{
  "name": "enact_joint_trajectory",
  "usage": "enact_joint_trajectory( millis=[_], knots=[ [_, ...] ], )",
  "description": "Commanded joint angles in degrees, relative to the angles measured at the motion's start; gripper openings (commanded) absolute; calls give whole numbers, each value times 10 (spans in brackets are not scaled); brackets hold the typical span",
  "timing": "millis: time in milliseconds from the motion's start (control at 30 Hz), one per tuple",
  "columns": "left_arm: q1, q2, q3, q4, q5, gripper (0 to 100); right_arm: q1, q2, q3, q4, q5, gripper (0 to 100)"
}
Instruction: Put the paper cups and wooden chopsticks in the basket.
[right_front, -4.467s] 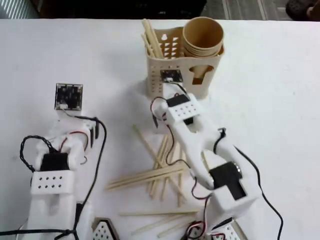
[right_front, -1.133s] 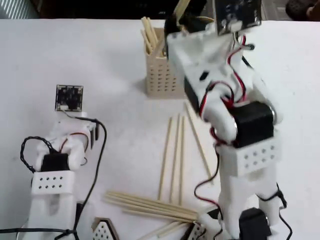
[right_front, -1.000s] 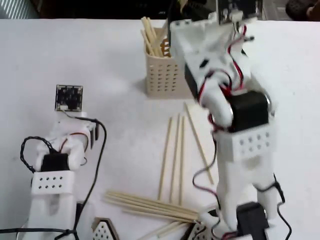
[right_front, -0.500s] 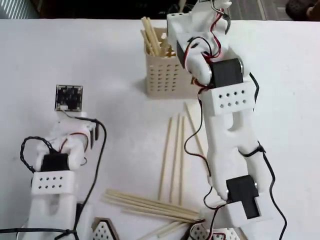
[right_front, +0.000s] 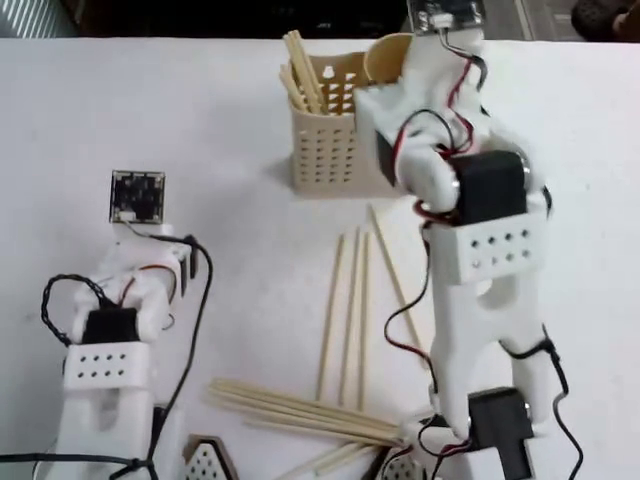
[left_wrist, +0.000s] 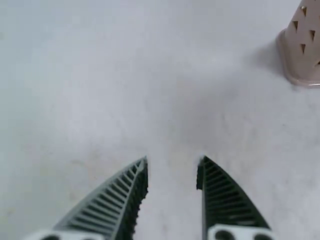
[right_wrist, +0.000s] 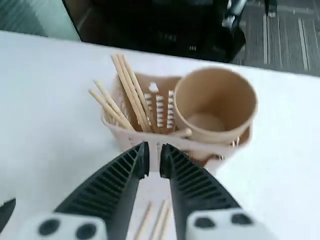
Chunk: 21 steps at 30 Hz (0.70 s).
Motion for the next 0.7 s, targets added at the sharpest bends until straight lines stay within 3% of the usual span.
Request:
enact_joint_trajectory(
  millis=[0, 100, 267, 467, 667],
  knots=[
    [1, -16, -31, -4, -4, 174, 37, -21, -14, 80, 6, 24],
    [18, -16, -72, 37, -15, 176, 80, -21, 4, 118, 6, 20],
    [127, -15, -160, 173, -133, 173, 159, -25, 102, 117, 6, 20],
    [243, -11, -239, 299, -199, 180, 221, -38, 257, 29, 4, 20],
    [328, -10, -254, 385, -258, 260, 270, -103, 400, -95, -4, 19]
  ],
)
